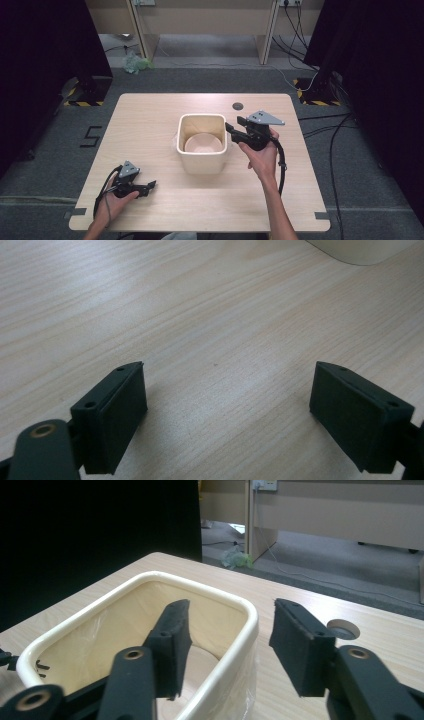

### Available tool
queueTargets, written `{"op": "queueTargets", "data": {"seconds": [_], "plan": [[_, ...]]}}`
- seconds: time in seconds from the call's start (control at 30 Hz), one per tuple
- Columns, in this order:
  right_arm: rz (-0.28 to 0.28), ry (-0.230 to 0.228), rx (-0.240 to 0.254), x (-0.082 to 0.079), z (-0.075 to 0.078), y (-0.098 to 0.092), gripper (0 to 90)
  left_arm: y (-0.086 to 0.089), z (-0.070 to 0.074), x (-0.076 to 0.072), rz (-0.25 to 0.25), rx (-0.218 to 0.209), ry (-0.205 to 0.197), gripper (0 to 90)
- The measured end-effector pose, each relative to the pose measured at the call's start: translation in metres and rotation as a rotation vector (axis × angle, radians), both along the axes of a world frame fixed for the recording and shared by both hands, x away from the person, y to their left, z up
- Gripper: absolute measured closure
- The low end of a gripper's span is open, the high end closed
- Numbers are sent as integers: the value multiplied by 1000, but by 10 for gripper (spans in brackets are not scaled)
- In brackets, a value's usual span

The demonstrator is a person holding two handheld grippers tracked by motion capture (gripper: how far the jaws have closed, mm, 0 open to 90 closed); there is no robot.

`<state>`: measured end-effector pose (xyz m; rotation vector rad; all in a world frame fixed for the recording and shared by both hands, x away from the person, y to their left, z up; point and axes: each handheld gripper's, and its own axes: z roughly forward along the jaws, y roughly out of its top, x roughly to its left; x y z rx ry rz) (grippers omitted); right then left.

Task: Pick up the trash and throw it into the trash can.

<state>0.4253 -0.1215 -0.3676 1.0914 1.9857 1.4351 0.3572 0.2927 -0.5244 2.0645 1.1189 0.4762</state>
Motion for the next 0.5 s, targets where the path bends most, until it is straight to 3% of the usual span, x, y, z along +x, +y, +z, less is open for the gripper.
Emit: {"op": "queueTargets", "data": {"seconds": [0.27, 0.5], "plan": [[-14, 8, -6, -1, -2, -2, 368, 0, 0, 0, 0, 0, 0, 142], [-30, 2, -6, -2, -1, -5, 345, 0, 0, 0, 0, 0, 0, 142]]}}
